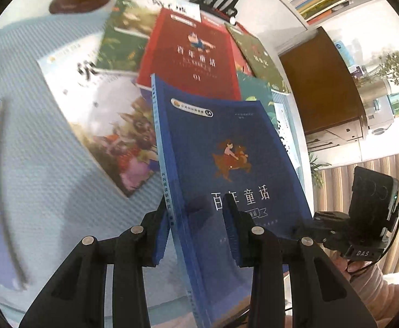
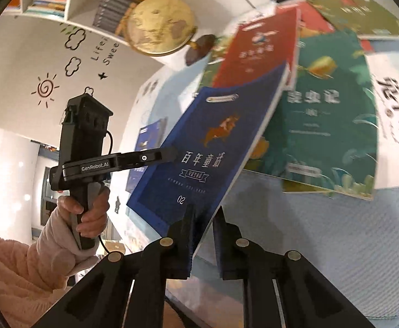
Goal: Organize books
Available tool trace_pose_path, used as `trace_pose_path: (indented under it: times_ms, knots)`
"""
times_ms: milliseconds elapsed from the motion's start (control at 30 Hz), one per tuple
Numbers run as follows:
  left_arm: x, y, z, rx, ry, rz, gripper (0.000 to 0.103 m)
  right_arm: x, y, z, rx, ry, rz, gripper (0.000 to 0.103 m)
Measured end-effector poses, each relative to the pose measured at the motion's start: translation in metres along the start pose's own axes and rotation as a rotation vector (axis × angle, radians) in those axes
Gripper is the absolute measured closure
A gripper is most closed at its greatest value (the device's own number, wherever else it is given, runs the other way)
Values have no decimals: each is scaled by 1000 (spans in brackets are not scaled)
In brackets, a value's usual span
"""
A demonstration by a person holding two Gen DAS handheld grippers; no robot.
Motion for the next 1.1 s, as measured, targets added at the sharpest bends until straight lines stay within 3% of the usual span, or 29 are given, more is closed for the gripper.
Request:
trace_pose_path:
  times_ms: [200, 433, 833, 1100]
  knots:
    - [-6, -29, -10, 4, 27, 30, 70, -21, 7, -33, 16, -46, 31, 90]
    - [-11, -72, -49, 4, 31, 73, 70, -41, 30, -72, 24, -100, 33, 90]
    - [-25, -148, -142, -22, -59, 181, 70, -84, 111, -147, -31, -215, -9, 90]
    - [-34, -176, -206, -58, -129, 218, 70, -105, 176, -179, -81, -249, -58, 89]
Point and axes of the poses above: each gripper's, at about its wrist camera, not at the fingertips, and y roughly the way its jaws point, z to its right, x to its underside, the point moved 5 cm from there along y, roughly the way its jaws point, and after that the axes turned 15 degrees about -y, right-handed, at the moved point
